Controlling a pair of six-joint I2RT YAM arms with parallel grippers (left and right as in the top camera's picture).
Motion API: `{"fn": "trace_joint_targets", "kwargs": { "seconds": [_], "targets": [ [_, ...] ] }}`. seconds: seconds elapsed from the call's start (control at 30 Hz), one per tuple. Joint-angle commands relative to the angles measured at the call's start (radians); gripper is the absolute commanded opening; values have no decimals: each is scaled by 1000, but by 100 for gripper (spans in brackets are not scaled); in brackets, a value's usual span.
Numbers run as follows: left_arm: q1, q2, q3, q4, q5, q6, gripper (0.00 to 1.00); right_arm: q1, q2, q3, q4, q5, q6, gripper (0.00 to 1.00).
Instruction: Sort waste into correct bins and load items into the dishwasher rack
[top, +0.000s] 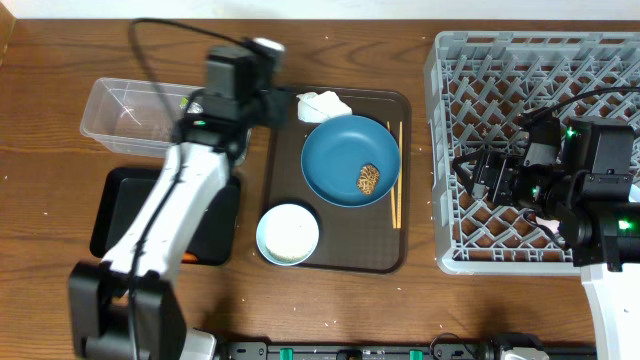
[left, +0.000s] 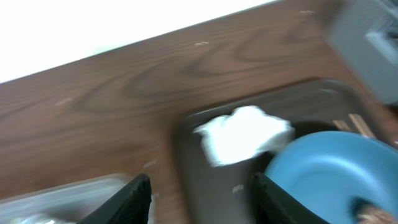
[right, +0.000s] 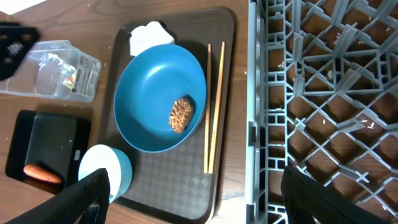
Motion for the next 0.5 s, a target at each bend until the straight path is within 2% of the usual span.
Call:
{"fn": "trace_joint_targets", "kwargs": {
  "seconds": [0.0,0.03,0.07,0.1,0.17,0.47],
  "targets": [
    [-42,109,11,15,49,2,49,11,1,10,-2,16,-10,81],
    [-59,136,11,16,49,2,48,11,1,10,-5,16,-9,81],
    [-73,158,11,24,49,2,40,11,1,10,-9,13,-9,80],
    [-87,177,11,34,50,2,26,11,1,10,-13,13,-9,80],
    [-120,203,11,34,50,2,6,11,1,10,-16,14,-10,80],
    [-280,209,11,-193,47,-35,6,11,1,10,-16,14,-10,81]
  ]
}}
